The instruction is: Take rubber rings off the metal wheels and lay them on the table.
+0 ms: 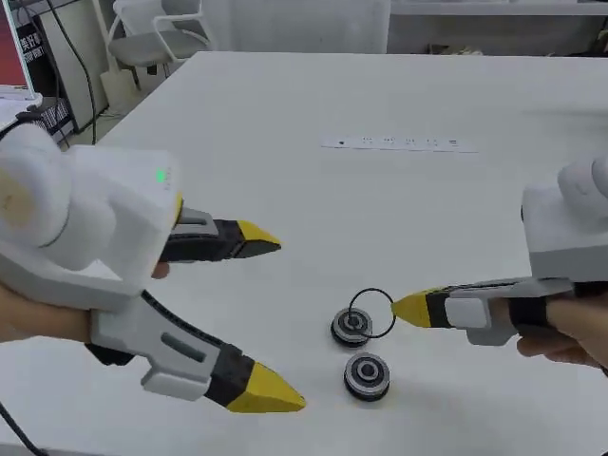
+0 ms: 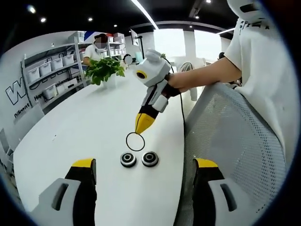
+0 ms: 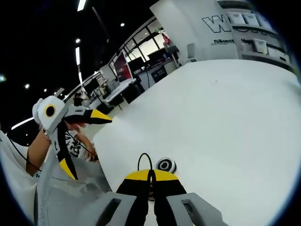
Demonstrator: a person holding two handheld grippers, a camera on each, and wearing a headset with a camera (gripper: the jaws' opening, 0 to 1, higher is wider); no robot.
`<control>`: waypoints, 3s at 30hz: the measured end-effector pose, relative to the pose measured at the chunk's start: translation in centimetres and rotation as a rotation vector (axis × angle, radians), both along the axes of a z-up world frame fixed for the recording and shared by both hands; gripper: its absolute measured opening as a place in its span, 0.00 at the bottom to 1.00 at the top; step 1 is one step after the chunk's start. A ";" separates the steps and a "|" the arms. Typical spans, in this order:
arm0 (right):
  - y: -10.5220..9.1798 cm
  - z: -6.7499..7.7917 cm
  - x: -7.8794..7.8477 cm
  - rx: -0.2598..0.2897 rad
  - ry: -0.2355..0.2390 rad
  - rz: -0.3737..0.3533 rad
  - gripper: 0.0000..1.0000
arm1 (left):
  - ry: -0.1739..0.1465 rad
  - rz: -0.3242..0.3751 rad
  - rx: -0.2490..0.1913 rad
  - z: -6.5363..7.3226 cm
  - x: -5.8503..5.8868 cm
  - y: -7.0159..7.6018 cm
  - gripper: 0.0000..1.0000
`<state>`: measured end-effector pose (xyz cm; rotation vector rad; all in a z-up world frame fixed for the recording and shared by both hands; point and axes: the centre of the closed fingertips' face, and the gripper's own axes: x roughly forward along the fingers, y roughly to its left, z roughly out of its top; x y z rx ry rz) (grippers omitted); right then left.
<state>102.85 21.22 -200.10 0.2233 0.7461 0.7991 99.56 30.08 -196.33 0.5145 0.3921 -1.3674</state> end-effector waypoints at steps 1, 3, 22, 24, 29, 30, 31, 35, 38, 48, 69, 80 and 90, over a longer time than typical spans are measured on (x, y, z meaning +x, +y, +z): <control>-0.1 0.3 0.1 0.009 -0.006 -0.006 0.00 | 0.000 0.012 0.004 -0.1 -0.1 0.6 0.84; -0.1 0.7 0.2 0.026 -0.013 -0.013 0.00 | 0.003 0.044 0.012 -0.5 0.0 1.5 0.84; 0.4 3.7 0.5 0.124 -0.066 -0.040 0.00 | 0.057 0.252 -0.009 -2.7 0.0 6.6 0.86; 0.5 3.9 0.6 0.128 -0.071 -0.041 0.00 | 0.070 0.265 -0.014 -3.3 0.0 6.6 0.86; 0.7 4.8 0.6 0.153 -0.088 -0.046 0.00 | 0.101 0.271 -0.009 -4.6 -0.7 6.3 0.87; 0.8 4.9 0.6 0.159 -0.091 -0.047 0.00 | 0.102 0.273 -0.010 -4.9 -0.7 6.2 0.87; 0.9 5.0 0.6 0.165 -0.093 -0.047 0.00 | 0.099 0.276 -0.012 -5.0 -0.7 6.1 0.86; 1.2 5.4 0.6 0.179 -0.098 -0.046 0.00 | 0.120 0.285 -0.021 -5.6 -1.1 5.6 0.86; 2.0 6.0 0.5 0.207 -0.099 -0.038 0.00 | 0.127 0.284 -0.003 -5.8 -1.2 5.8 0.87; 4.7 7.3 0.0 0.253 -0.107 0.007 0.00 | 0.106 0.317 0.021 -6.2 -0.7 6.5 0.95; 10.1 3.1 0.7 0.144 -0.050 0.106 0.00 | 0.116 0.329 0.012 -6.2 -0.5 6.7 0.92; 10.3 -2.8 -1.0 0.035 0.070 0.134 0.00 | 0.103 0.335 0.044 -6.6 -0.3 7.2 0.90; 9.9 -5.2 -1.4 -0.014 0.106 0.126 0.00 | 0.099 0.345 0.047 -6.6 -0.2 7.3 0.89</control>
